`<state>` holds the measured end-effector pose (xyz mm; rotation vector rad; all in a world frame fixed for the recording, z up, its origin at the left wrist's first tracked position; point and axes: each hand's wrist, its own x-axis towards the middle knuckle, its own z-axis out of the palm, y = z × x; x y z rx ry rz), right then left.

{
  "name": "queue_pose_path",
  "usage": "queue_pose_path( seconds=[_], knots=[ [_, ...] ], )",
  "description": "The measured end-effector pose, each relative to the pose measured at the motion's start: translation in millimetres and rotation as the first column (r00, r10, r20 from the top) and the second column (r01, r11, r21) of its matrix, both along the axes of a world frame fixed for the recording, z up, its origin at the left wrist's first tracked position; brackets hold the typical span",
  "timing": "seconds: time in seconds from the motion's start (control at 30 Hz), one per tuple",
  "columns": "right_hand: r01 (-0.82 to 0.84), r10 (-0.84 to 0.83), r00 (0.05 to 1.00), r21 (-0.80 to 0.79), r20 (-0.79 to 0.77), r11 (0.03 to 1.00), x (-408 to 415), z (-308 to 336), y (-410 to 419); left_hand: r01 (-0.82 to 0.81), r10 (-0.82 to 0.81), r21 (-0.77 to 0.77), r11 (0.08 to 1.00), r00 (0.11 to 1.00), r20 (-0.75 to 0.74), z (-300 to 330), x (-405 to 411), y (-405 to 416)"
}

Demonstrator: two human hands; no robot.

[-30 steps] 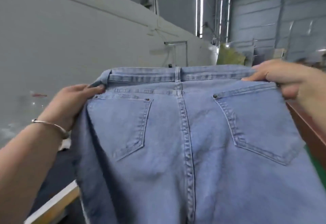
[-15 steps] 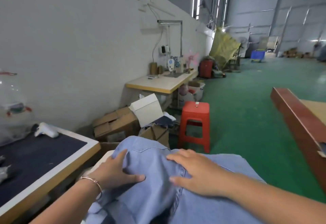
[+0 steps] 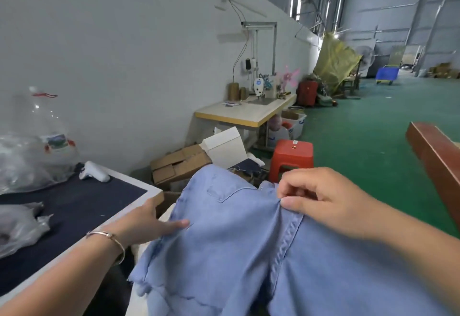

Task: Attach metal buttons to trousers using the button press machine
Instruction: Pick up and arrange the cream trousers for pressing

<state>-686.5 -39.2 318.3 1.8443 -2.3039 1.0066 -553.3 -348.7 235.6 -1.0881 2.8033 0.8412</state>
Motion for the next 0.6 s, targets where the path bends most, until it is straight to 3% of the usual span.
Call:
queue_pose_path(
  seconds=[0.07, 0.13, 0.17, 0.2, 0.23, 0.33, 0.4, 0.47, 0.53, 0.6],
  knots=[
    [-0.076, 0.099, 0.994, 0.388, -0.039, 0.918, 9, -5, 0, 0.016, -0.023, 0.063, 0.998, 0.992, 0.121, -17, 10, 3],
    [-0.045, 0.144, 0.986, 0.697, -0.084, 0.715, 19, -27, -7, 0.051, -0.055, 0.049, 0.997, 0.994, 0.091, -33, 16, 5],
    [-0.002, 0.144, 0.982, 0.767, -0.119, 0.641, 23, -40, -13, 0.073, -0.075, 0.036, 0.997, 0.996, 0.039, -37, 19, 5],
    [0.044, 0.135, 0.978, 0.783, -0.162, 0.621, 25, -50, -20, 0.085, -0.085, 0.034, 0.996, 0.996, -0.022, -36, 22, 4],
    [0.084, 0.119, 0.968, 0.728, -0.222, 0.68, 25, -53, -26, 0.078, -0.072, 0.063, 0.995, 0.994, -0.088, -30, 24, 2],
    [0.14, -0.031, 0.936, 0.29, -0.35, 0.947, 18, -33, -42, 0.055, 0.026, 0.301, 0.952, 0.965, -0.259, 0, 39, -9],
    [0.084, -0.038, 0.915, 0.097, -0.403, 0.992, 14, -28, -52, 0.057, 0.082, 0.477, 0.877, 0.961, -0.266, 14, 50, -21],
    [0.032, 0.062, 0.921, 0.232, -0.386, 0.972, 20, -47, -63, -0.004, 0.083, 0.438, 0.899, 0.983, -0.162, 15, 58, -30],
    [0.024, 0.184, 0.901, 0.469, -0.393, 0.883, 35, -82, -67, -0.07, 0.076, 0.24, 0.968, 0.997, -0.018, -5, 63, -35],
    [0.043, 0.233, 0.81, 0.45, -0.538, 0.892, 39, -105, -71, -0.046, 0.038, 0.092, 0.995, 0.995, 0.089, -36, 69, -31]
  ],
)
